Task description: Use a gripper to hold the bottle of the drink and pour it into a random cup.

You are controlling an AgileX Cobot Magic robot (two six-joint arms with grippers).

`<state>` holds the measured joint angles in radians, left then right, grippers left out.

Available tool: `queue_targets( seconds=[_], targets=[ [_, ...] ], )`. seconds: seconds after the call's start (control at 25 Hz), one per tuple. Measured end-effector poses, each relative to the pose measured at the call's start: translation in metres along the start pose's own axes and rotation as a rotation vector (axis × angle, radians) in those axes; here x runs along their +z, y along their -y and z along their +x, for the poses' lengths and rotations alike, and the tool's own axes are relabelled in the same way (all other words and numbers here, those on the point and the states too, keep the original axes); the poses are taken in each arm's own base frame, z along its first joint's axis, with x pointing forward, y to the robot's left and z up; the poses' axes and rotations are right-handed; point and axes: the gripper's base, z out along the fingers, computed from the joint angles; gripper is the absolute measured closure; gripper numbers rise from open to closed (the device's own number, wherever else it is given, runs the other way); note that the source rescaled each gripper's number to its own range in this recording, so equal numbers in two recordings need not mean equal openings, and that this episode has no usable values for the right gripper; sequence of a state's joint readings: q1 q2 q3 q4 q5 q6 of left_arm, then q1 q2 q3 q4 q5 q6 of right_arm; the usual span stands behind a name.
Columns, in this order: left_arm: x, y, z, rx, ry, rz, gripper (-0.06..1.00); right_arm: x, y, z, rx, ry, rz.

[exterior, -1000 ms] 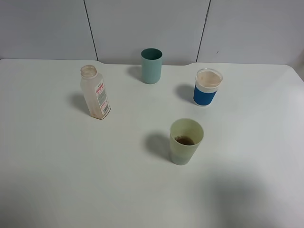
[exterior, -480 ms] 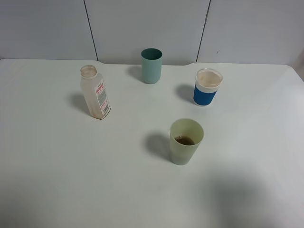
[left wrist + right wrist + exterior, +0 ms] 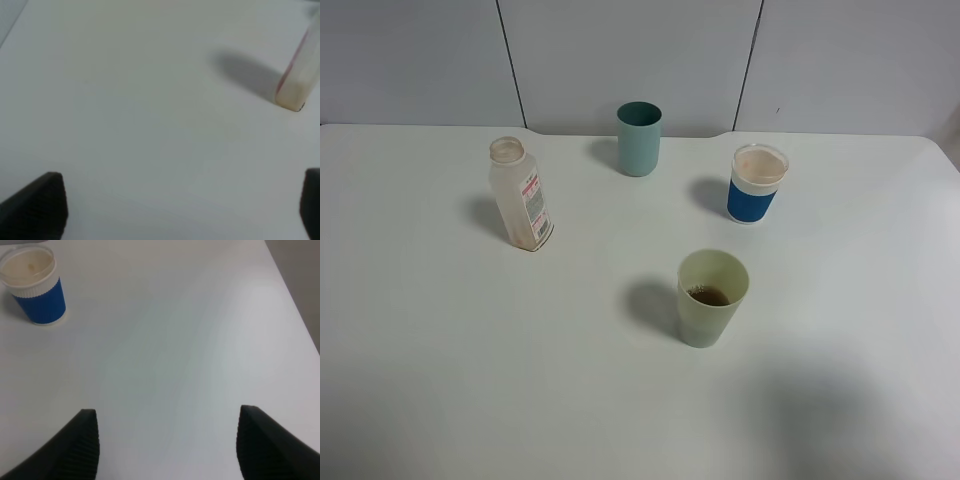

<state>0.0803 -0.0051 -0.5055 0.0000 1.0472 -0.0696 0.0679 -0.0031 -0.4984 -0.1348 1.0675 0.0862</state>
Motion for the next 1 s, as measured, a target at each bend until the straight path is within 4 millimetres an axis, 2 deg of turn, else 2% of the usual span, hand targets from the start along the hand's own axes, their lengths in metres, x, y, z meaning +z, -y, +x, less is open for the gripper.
queue_targets(
  seconds=[1.0],
  targets=[
    [0.0000, -0.0001, 0.0000, 0.009, -0.001, 0.015, 0.00, 0.0000, 0.0000, 0.0000, 0.000, 0.000, 0.000]
  ],
)
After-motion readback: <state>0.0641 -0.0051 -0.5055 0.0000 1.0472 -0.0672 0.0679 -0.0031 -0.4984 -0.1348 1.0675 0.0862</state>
